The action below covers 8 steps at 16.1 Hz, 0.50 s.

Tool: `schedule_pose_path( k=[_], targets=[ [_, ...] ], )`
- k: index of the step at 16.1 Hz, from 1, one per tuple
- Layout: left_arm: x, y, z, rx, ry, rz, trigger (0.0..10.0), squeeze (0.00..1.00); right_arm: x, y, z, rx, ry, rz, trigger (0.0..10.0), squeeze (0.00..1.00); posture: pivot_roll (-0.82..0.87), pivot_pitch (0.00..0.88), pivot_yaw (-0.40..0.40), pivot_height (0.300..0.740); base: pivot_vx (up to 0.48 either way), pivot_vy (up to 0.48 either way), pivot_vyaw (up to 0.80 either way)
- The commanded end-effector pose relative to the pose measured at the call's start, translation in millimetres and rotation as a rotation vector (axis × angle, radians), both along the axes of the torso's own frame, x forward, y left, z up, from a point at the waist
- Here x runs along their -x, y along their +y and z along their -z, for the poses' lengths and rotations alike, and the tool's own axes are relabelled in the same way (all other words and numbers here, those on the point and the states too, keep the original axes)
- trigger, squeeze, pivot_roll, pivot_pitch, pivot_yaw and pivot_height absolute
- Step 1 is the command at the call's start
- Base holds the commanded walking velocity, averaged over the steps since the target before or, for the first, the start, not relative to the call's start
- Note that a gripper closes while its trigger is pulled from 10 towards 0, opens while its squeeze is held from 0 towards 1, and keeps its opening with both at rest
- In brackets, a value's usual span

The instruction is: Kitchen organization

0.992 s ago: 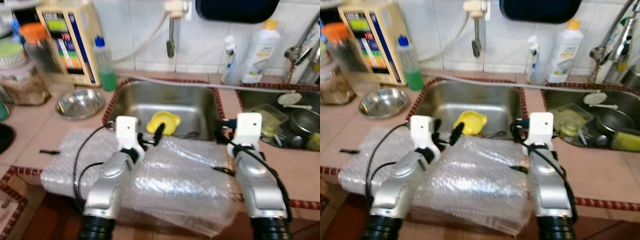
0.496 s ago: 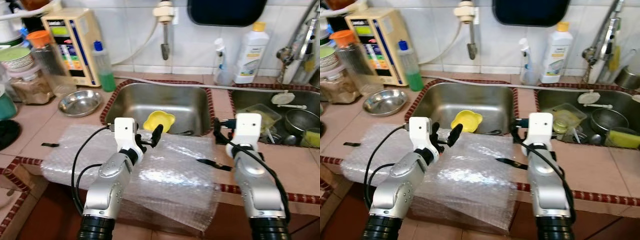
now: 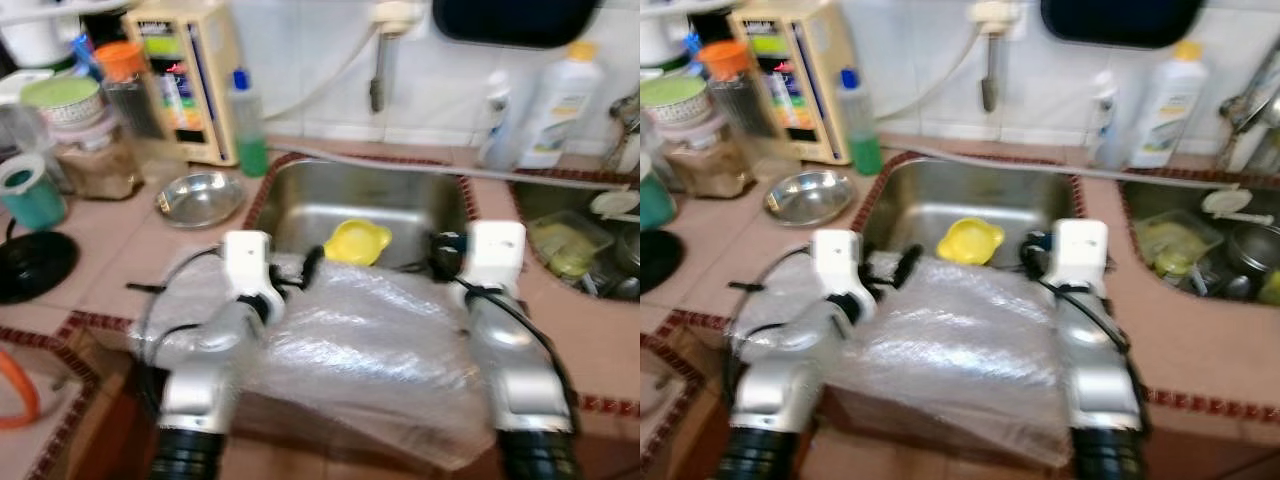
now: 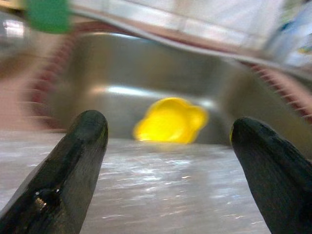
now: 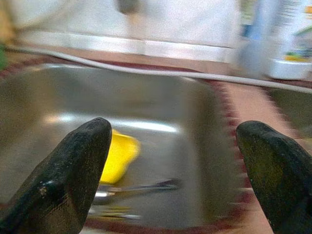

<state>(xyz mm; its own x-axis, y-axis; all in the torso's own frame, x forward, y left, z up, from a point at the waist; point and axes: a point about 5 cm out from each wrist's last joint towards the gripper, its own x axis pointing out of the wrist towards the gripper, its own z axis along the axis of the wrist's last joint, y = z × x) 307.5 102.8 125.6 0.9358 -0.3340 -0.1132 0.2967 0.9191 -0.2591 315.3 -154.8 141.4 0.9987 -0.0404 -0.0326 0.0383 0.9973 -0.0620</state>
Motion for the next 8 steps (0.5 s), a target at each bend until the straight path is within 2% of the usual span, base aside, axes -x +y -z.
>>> schedule_pose_path(
  k=[1, 3, 8],
  targets=[
    [-0.9, -9.0, -8.4, 0.01, -0.024, 0.031, 10.0, 0.0, -0.2, -9.0, -0.6, 0.009, -0.003, 0.029, 10.0, 0.0, -0.03, 0.0, 0.051, 0.74, 0.0, 0.48, 0.0],
    [1.1, -9.1, -11.6, -0.008, -0.067, 0.067, 10.0, 0.0, -0.3, -12.2, -1.0, 0.011, -0.004, 0.043, 10.0, 0.0, -0.03, 0.0, 0.053, 0.74, 0.0, 0.0, 0.0],
    [2.3, -13.6, -12.6, 0.03, -0.059, 0.108, 10.0, 0.0, -2.3, -21.7, -3.8, 0.019, -0.013, 0.08, 10.0, 0.0, -0.03, 0.0, 0.061, 0.74, 0.0, -0.463, 0.0]
  ],
)
